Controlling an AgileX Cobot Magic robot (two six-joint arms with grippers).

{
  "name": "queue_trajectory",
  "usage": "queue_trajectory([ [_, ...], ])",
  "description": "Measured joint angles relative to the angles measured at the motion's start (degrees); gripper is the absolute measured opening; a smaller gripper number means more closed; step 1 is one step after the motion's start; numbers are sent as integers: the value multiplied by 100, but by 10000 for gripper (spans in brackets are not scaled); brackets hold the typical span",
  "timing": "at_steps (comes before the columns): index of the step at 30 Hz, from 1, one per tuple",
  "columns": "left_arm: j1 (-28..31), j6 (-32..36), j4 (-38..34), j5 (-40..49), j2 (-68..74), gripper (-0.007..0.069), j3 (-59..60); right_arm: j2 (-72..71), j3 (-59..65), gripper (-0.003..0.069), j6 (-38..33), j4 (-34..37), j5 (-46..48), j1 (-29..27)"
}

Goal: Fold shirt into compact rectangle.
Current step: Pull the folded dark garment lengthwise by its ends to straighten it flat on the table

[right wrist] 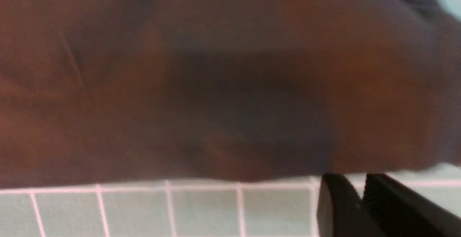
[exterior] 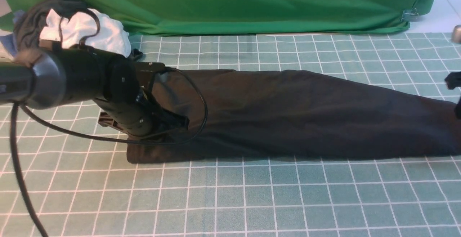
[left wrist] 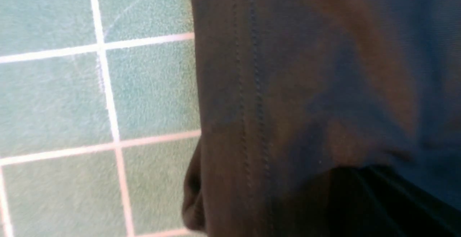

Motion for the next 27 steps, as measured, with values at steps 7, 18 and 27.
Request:
queue_trajectory([
  [7,0,-48,145,55,156,7,-60,681,13,118,302,-563,-448,-120],
  [18,6,-157,105,120,20,7,-43,719,-375,134,662,-971,-215,-600],
  [27,50,-152,-24,535,-1014,7,22,441,-856,452,720,-783,19,-600],
])
